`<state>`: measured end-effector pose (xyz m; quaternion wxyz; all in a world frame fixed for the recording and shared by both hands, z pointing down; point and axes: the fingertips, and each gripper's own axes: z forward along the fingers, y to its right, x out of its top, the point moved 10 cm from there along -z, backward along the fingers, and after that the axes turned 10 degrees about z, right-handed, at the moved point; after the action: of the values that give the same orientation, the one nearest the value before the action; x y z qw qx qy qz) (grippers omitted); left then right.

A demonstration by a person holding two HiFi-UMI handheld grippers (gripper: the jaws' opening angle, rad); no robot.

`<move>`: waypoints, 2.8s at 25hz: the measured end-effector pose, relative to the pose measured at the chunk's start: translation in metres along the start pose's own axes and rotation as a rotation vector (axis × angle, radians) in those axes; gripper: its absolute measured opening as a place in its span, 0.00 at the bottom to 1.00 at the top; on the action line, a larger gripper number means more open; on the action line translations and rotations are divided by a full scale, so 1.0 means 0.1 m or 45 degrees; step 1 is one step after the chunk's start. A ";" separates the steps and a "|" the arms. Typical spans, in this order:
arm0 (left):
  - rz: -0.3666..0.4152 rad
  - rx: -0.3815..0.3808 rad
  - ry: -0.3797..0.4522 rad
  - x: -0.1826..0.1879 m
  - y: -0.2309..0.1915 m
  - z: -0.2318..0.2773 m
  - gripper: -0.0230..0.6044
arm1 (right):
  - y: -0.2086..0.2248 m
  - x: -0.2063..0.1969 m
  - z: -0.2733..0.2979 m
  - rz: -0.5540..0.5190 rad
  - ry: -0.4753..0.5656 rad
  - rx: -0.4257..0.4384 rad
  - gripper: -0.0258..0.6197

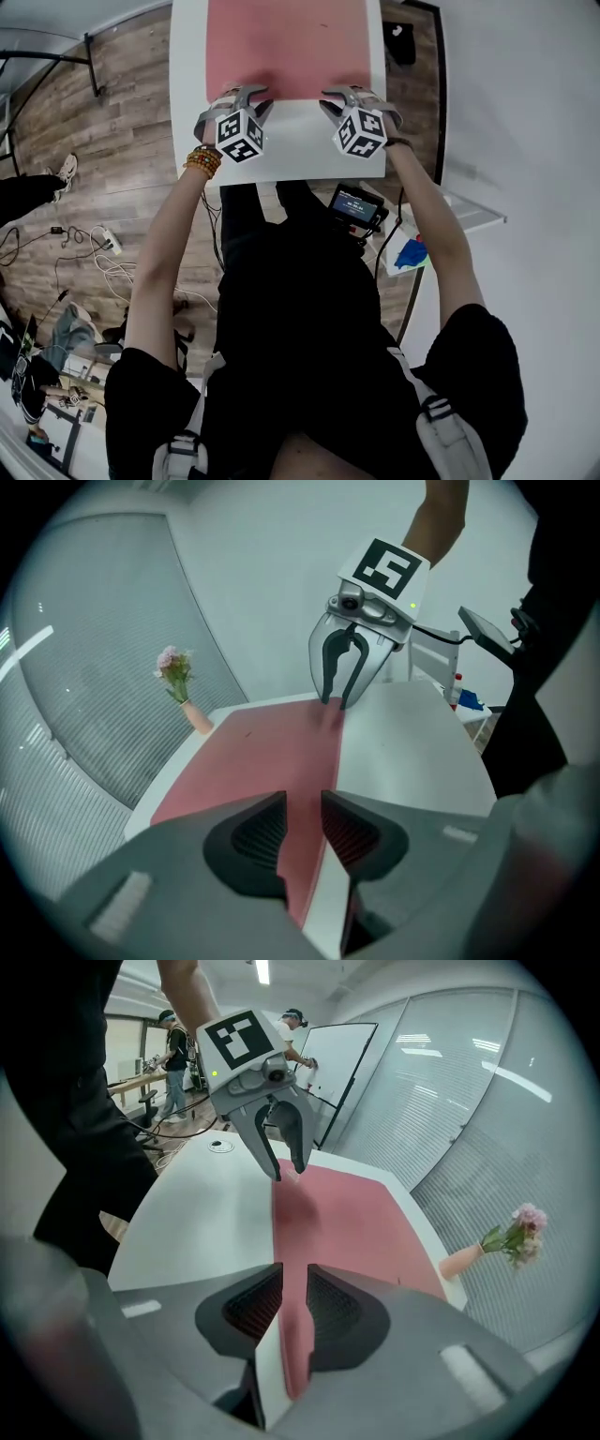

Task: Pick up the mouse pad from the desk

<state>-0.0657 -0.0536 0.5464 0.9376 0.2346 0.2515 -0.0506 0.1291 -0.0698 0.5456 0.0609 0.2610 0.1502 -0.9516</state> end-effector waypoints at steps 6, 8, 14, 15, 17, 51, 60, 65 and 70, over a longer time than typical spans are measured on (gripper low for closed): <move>0.013 -0.095 -0.024 -0.06 0.00 0.26 0.23 | 0.06 0.01 0.31 -0.019 -0.063 0.068 0.22; 0.006 -0.122 -0.038 -0.09 -0.01 0.36 0.23 | 0.07 0.01 0.40 -0.017 -0.073 0.090 0.23; 0.041 -0.190 -0.064 -0.20 0.02 0.61 0.23 | 0.10 0.02 0.66 -0.008 -0.121 0.144 0.23; 0.045 -0.202 -0.067 -0.22 0.03 0.64 0.23 | 0.10 0.01 0.71 -0.007 -0.129 0.153 0.23; 0.049 -0.223 -0.070 -0.24 0.03 0.70 0.23 | 0.11 0.00 0.78 -0.005 -0.143 0.176 0.24; -0.030 -0.336 -0.001 -0.02 -0.05 0.84 0.23 | 0.13 0.05 0.89 0.075 -0.197 0.302 0.09; -0.006 -0.330 0.016 0.09 -0.06 0.87 0.23 | 0.15 0.09 0.83 0.113 -0.159 0.286 0.09; -0.005 -0.317 0.012 0.16 -0.03 0.92 0.23 | 0.16 0.09 0.81 0.146 -0.143 0.286 0.09; -0.005 -0.314 -0.009 0.16 -0.03 0.98 0.22 | 0.34 0.05 0.85 0.214 -0.152 0.199 0.08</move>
<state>-0.0083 -0.1016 0.6116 0.9602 0.1169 0.2528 -0.0220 0.0902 -0.1289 0.6041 0.1287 0.2195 0.0493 -0.9658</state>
